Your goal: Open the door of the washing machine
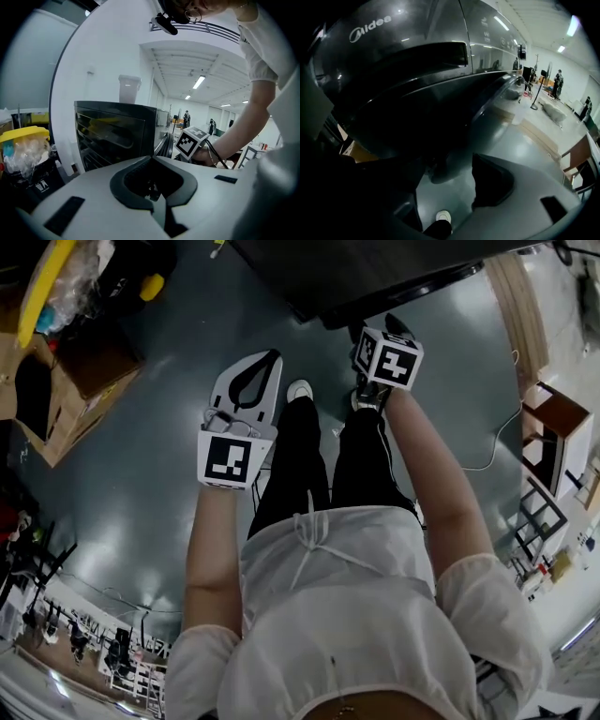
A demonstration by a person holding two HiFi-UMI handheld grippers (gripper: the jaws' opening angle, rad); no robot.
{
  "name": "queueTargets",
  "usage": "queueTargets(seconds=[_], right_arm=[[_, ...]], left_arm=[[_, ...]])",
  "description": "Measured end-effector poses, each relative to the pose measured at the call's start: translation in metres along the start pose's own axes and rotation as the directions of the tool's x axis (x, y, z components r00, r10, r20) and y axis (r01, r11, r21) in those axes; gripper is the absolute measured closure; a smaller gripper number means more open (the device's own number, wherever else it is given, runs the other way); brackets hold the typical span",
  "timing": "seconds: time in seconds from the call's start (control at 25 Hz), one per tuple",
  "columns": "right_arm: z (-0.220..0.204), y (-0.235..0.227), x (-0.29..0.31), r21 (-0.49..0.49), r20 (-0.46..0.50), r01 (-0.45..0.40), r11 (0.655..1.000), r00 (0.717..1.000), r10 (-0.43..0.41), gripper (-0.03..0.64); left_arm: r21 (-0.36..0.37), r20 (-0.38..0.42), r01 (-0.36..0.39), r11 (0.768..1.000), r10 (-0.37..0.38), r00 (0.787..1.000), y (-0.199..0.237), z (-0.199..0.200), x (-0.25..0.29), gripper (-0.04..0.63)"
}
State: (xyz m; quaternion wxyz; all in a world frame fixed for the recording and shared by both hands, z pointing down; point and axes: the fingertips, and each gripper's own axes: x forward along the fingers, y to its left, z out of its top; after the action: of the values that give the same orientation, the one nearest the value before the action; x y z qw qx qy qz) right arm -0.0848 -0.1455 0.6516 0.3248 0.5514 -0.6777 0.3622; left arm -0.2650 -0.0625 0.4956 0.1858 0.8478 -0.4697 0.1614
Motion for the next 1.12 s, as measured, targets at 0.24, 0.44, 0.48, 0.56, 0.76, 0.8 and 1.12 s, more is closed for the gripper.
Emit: queueTargets(seconds=[0.24,0.44,0.48,0.56,0.76,0.8,1.12], right_arm=[[-0.007,-0.004,0.009,0.061,-0.037,0.053,0.997,0.998,-0.051,0.359],[-0.012,-0.004,0.005,0.112,-0.064,0.053,0.992,0.997,-0.046,0.422],[-0.014,-0.003,0.005,0.133,-0.07,0.057,0.989,0.996,-0.048,0.443],[-0.016,-0.002,0.005,0.162,-0.072,0.072,0.984,0.996,-0.061,0.457],[-0.018,0.001,0.001,0.182,-0.085,0.056,0.982,0.996,-0.041,0.469],[-0.021,-0.001,-0.001,0.188,-0.089,0.055,0.981,0.995,-0.039,0.472],[-0.058,-0.044,-0.027,0.219,-0.126,0.085,0.972,0.99,-0.058,0.5]], left_arm=[[-0.003,-0.007,0.042,0.999,-0.042,0.999,0.002,-0.006,0.009,0.574],[0.009,-0.015,0.059,0.998,-0.059,0.998,-0.004,-0.008,0.012,0.574],[0.009,-0.017,0.062,0.998,-0.062,0.998,-0.005,-0.01,0.012,0.574],[0.006,-0.019,0.07,0.998,-0.07,0.997,-0.006,-0.013,0.012,0.574],[0.01,-0.018,0.09,0.996,-0.09,0.996,-0.013,-0.019,0.012,0.574],[0.01,-0.016,0.093,0.996,-0.093,0.996,-0.017,-0.019,0.013,0.574],[0.02,-0.013,0.115,0.993,-0.115,0.993,-0.051,-0.016,0.022,0.574]])
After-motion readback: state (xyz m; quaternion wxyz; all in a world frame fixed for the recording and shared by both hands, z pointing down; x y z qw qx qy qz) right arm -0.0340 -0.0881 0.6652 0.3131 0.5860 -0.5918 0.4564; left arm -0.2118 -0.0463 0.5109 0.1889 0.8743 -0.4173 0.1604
